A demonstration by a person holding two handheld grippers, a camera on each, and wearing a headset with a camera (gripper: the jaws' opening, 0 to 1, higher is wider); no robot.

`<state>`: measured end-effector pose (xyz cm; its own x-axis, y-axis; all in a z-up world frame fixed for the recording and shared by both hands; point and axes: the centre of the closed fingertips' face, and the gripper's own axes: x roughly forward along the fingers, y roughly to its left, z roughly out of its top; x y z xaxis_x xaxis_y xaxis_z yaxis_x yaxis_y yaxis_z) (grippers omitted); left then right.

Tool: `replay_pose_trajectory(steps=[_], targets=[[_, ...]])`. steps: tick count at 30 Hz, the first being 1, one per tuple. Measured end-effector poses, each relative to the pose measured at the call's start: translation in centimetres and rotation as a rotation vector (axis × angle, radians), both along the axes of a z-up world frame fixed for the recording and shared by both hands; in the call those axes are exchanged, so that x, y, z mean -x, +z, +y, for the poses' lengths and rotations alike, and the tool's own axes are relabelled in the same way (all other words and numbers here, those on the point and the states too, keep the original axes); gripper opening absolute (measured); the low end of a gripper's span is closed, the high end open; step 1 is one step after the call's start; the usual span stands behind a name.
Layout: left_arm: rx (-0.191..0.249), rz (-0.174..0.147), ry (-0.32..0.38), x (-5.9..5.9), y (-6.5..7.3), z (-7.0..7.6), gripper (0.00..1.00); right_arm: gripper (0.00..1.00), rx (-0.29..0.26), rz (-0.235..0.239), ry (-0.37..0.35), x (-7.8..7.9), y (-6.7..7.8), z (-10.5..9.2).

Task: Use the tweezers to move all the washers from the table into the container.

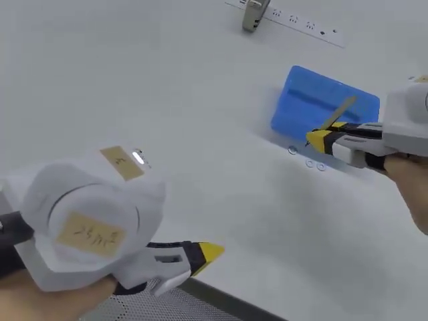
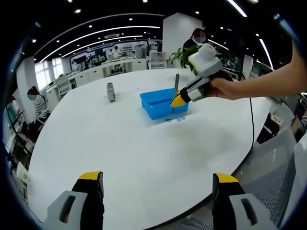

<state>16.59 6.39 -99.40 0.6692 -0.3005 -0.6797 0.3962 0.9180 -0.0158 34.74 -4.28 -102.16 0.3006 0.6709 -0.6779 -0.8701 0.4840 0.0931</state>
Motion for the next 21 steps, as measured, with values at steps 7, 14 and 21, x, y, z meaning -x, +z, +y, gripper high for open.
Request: replay_pose_trajectory(steps=[7,14,21], targets=[[-0.001,0.015,0.001,0.2,-0.4,-0.1,0.96,0.04,-0.012,-0.003,0.009,0.0,-1.1,0.8],[-0.004,0.024,0.004,0.3,-0.6,0.0,0.96,0.05,-0.005,0.0,-0.001,-0.2,-2.3,0.8],[-0.005,0.028,0.003,0.3,-0.7,0.0,0.96,0.05,0.016,-0.009,0.0,-0.2,-3.2,0.7]])
